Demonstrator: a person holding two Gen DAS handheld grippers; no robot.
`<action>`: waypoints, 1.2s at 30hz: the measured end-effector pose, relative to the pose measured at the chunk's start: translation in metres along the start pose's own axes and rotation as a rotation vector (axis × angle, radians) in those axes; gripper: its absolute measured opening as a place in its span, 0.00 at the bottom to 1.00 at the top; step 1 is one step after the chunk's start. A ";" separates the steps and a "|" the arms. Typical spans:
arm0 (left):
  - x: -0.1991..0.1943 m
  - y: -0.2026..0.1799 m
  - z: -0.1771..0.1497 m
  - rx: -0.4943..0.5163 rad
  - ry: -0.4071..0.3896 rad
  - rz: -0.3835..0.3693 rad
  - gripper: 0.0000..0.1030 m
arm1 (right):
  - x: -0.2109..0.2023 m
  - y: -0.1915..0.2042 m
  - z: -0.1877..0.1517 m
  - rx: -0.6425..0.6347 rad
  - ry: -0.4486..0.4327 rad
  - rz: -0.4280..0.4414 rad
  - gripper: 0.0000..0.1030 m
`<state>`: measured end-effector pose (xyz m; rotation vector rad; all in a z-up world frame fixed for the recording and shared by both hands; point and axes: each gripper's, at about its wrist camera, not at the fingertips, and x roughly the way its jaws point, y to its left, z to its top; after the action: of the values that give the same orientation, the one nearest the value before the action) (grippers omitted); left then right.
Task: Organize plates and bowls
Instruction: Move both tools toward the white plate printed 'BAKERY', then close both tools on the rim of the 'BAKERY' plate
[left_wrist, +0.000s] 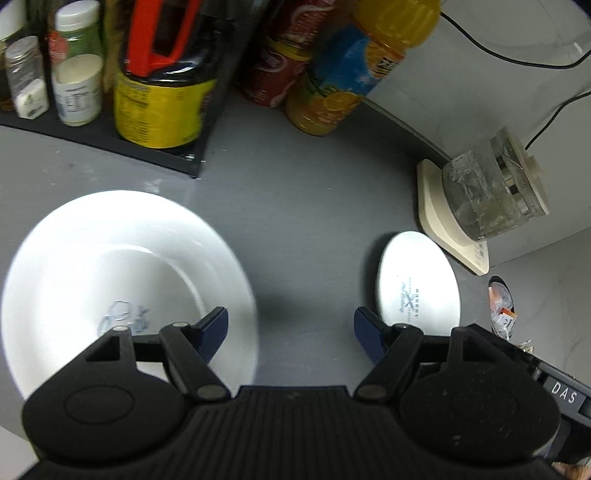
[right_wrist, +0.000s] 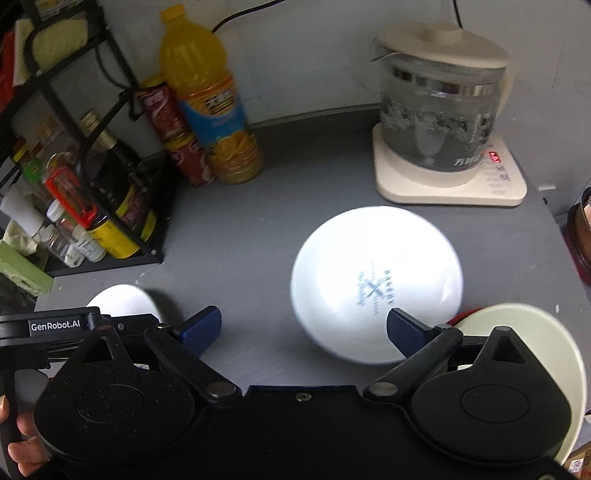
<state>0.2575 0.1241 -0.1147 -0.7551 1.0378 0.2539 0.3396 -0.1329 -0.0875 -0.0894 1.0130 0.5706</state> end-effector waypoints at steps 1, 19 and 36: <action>0.003 -0.003 0.000 -0.004 0.002 -0.001 0.71 | 0.001 -0.003 0.002 -0.001 0.001 -0.002 0.94; 0.065 -0.055 0.010 -0.104 0.057 -0.020 0.68 | 0.038 -0.073 0.049 -0.004 0.138 -0.020 0.93; 0.122 -0.069 -0.006 -0.190 0.119 -0.054 0.27 | 0.093 -0.118 0.056 0.043 0.296 -0.024 0.53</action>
<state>0.3521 0.0514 -0.1893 -0.9782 1.1141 0.2668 0.4774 -0.1767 -0.1560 -0.1506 1.3092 0.5230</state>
